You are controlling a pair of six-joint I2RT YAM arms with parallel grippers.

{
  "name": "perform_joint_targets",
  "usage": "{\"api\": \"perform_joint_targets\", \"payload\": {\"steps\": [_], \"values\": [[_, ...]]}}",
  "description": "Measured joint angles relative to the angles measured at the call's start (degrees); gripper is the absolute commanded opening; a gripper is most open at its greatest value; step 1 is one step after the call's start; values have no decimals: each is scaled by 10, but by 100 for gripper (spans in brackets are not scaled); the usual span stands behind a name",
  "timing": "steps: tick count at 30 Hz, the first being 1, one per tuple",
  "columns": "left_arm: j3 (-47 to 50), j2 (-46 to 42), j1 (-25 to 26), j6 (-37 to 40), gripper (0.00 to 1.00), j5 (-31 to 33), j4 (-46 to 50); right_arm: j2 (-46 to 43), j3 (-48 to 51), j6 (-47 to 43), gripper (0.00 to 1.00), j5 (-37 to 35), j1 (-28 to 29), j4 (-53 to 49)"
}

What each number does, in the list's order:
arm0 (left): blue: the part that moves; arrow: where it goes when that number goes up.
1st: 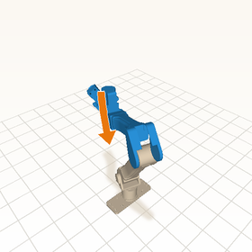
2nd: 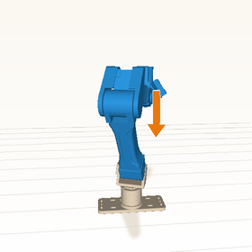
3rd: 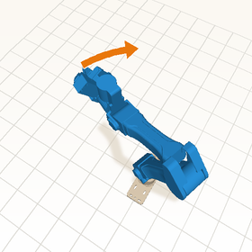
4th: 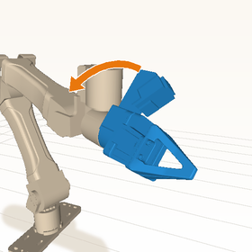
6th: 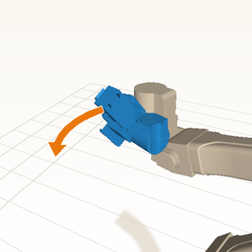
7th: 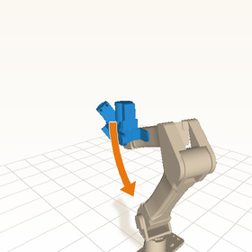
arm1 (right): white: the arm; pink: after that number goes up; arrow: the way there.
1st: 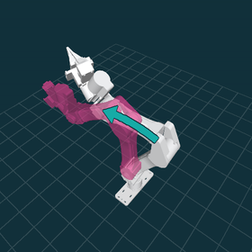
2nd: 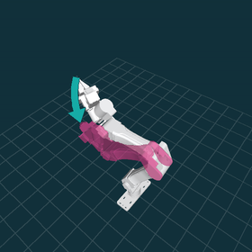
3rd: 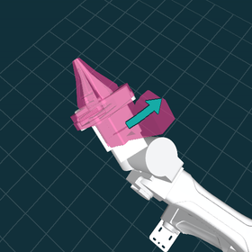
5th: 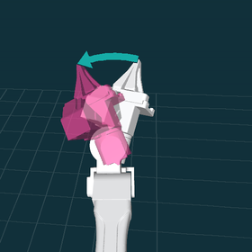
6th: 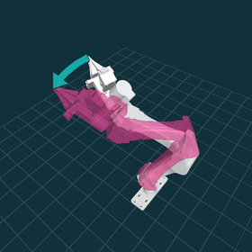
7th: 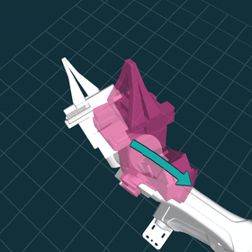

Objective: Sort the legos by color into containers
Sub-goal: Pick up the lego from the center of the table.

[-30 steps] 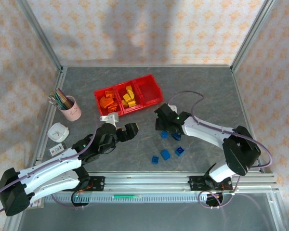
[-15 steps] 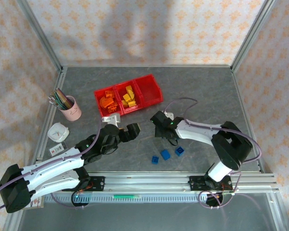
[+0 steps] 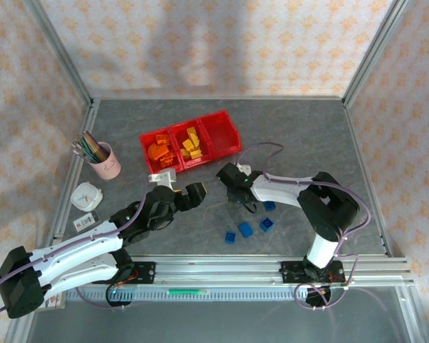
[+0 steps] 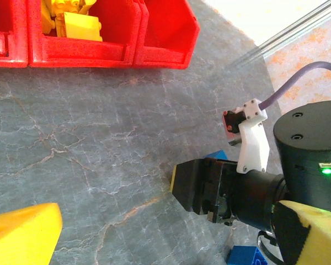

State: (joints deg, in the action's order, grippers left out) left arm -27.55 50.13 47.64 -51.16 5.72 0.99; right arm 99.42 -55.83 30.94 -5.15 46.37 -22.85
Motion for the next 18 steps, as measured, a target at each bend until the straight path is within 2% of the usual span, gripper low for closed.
{"api": "perform_joint_targets", "payload": {"steps": [3,12,18], "values": [[2,-5,0,0,99,7,0,0,0,-4,32,-3,0,1],[7,-9,0,2,99,10,0,-13,-7,-18,27,-2,0,4],[-2,-22,-10,20,99,18,12,-22,-78,-45,26,-2,-7,13]]}}
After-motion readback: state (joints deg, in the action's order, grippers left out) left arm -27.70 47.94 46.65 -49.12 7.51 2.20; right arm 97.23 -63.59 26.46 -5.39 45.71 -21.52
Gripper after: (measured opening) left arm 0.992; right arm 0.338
